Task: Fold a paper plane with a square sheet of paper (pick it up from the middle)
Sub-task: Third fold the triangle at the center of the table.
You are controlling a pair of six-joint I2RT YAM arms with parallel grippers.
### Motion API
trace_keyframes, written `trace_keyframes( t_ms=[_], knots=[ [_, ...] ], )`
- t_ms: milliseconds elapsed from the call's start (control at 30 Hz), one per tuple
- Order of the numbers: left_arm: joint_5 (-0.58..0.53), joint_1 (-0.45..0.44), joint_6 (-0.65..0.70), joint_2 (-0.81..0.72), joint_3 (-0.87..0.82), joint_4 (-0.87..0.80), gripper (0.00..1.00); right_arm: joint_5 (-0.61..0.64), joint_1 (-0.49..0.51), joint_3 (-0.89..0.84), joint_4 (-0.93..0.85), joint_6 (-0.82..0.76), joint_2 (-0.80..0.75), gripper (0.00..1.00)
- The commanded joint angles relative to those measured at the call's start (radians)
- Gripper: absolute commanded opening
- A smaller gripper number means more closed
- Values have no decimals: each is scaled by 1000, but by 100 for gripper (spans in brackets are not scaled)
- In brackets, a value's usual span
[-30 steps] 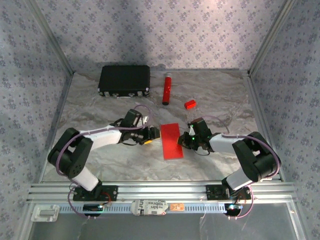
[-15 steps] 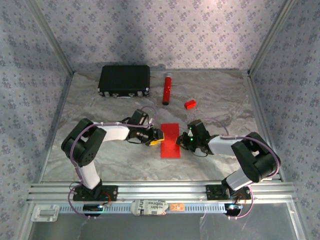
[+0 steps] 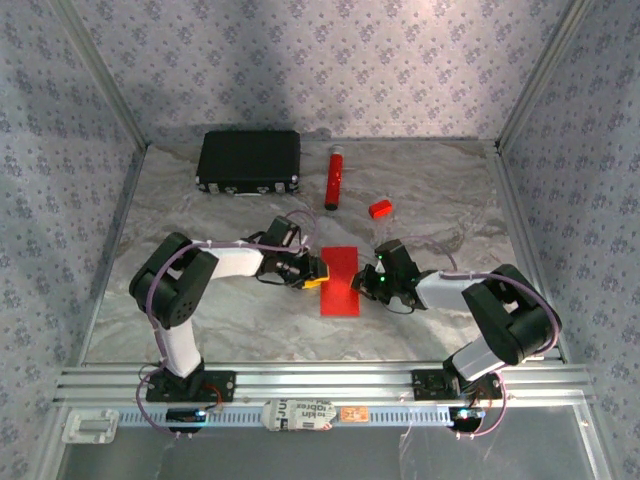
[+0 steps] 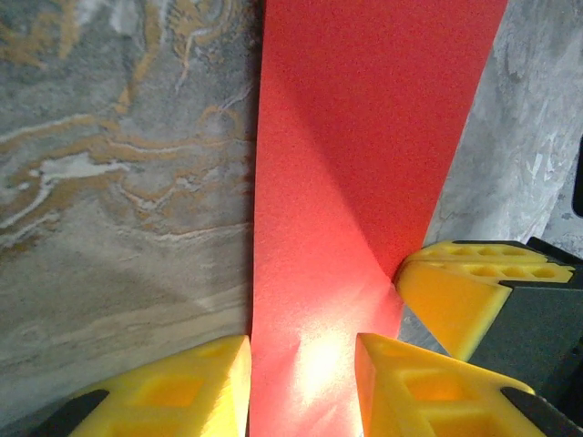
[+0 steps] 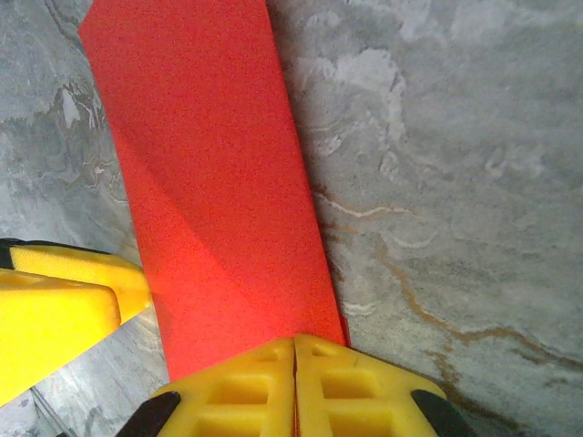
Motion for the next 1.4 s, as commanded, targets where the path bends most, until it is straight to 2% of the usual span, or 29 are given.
trace_keyframes(
  t_ms=[0, 967, 1367],
  knots=[
    [7, -7, -3, 23, 16, -22, 35, 36, 9, -21, -69, 6, 18, 9],
    [36, -4, -62, 16, -15, 68, 28, 42, 3, -34, -70, 5, 4, 9],
    [36, 2, -67, 14, -21, 156, 39, 40, 1, -31, -70, 2, 1, 9]
  ],
)
